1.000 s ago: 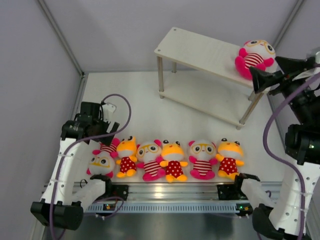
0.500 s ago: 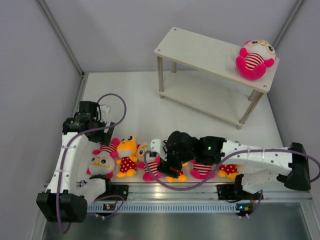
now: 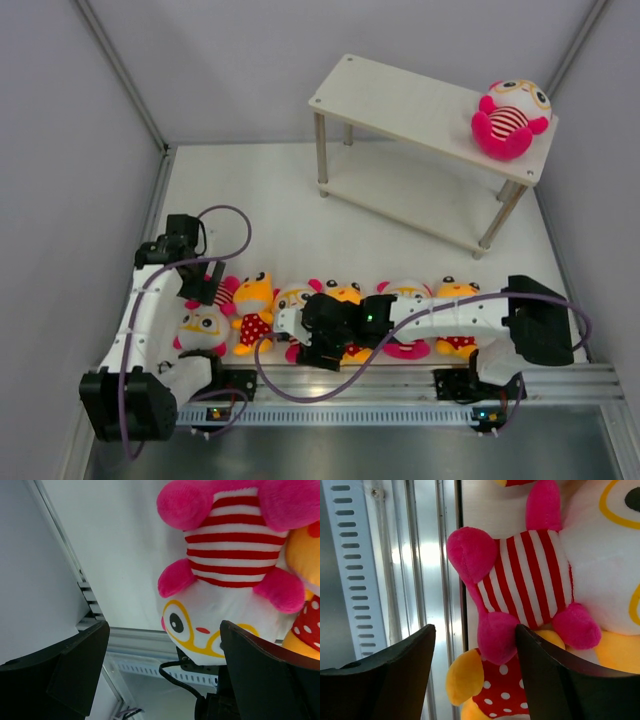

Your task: Place and organize the stuffed toys onto the shelf

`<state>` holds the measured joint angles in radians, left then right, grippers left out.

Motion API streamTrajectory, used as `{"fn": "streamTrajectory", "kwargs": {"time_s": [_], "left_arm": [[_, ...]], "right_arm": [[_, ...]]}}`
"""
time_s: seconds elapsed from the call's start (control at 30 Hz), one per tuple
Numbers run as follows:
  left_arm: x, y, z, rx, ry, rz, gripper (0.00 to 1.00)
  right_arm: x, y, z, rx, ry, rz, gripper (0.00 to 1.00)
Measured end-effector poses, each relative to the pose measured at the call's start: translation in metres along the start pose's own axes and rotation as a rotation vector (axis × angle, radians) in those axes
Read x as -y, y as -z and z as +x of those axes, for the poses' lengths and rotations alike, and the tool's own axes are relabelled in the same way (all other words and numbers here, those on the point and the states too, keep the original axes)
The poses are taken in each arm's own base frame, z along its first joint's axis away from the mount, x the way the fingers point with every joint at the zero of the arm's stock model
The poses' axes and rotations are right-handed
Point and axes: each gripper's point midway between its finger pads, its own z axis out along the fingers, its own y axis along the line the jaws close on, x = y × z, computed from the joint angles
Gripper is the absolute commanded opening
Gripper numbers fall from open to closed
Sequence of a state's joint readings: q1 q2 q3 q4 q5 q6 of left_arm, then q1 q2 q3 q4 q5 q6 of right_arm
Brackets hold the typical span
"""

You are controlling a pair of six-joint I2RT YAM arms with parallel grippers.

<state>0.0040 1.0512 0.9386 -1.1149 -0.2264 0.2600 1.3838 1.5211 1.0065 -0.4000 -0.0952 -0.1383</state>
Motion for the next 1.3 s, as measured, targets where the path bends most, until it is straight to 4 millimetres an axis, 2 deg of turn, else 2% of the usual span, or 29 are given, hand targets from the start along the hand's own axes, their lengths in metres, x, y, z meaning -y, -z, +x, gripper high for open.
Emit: {"fn": "streamTrajectory", "kwargs": {"time_s": [0.1, 0.13, 0.3, 0.33, 0.37, 0.47, 0.57, 0.67, 0.73, 0.87, 0.93, 0.97, 1.0, 1.1, 1.17, 1.2, 1.3], "left_arm": [[-0.004, -0.007, 0.012, -0.051, 0.013, -0.02, 0.98], [-0.005, -0.008, 0.012, -0.053, 0.015, -0.023, 0.98], [-0.007, -0.008, 0.011, -0.043, 0.021, -0.027, 0.98], [-0.007, -0.008, 0.011, -0.043, 0.022, -0.027, 0.98], [-0.007, -0.008, 0.011, -0.043, 0.022, -0.027, 0.98], [-0.007, -0.008, 0.01, -0.041, 0.022, -0.028, 0.98], [-0.007, -0.008, 0.01, -0.04, 0.023, -0.028, 0.98], [-0.007, -0.008, 0.009, -0.037, 0.023, -0.028, 0.98], [-0.007, -0.007, 0.009, -0.035, 0.024, -0.029, 0.98], [-0.008, -0.006, 0.006, -0.025, 0.026, -0.031, 0.98], [-0.008, -0.005, 0.005, -0.02, 0.028, -0.028, 0.98], [-0.008, -0.004, 0.004, -0.017, 0.029, -0.026, 0.98], [-0.008, -0.004, 0.003, -0.016, 0.029, -0.023, 0.98], [-0.006, -0.004, 0.003, -0.012, 0.029, -0.012, 0.98], [-0.005, -0.004, 0.002, -0.01, 0.029, -0.008, 0.98], [-0.005, -0.004, 0.002, -0.01, 0.029, -0.008, 0.98], [-0.005, -0.004, 0.002, -0.005, 0.03, -0.008, 0.98]], "right_arm": [[0.003, -0.008, 0.004, -0.015, 0.002, 0.016, 0.5], [0.004, -0.01, 0.007, -0.019, 0.002, 0.02, 0.38], [0.009, -0.015, 0.015, -0.044, 0.007, 0.044, 0.16], [0.01, -0.017, 0.017, -0.053, 0.007, 0.049, 0.05], [0.011, -0.018, 0.019, -0.062, 0.011, 0.054, 0.01], [0.013, -0.017, 0.023, -0.084, 0.021, 0.065, 0.0], [0.017, -0.012, 0.014, -0.08, 0.028, 0.081, 0.0], [0.024, 0.002, -0.011, -0.042, 0.039, 0.11, 0.0], [0.029, 0.019, -0.036, 0.012, 0.055, 0.134, 0.0], [0.039, 0.083, -0.104, 0.191, 0.104, 0.185, 0.0], [0.046, 0.128, -0.139, 0.314, 0.124, 0.217, 0.0], [0.054, 0.158, -0.156, 0.381, 0.134, 0.242, 0.0], [0.061, 0.182, -0.168, 0.433, 0.14, 0.269, 0.0], [0.096, 0.262, -0.193, 0.576, 0.15, 0.407, 0.0], [0.123, 0.312, -0.202, 0.634, 0.161, 0.519, 0.0], [0.139, 0.343, -0.206, 0.668, 0.172, 0.597, 0.0], [0.172, 0.407, -0.208, 0.702, 0.202, 0.78, 0.0]]}}
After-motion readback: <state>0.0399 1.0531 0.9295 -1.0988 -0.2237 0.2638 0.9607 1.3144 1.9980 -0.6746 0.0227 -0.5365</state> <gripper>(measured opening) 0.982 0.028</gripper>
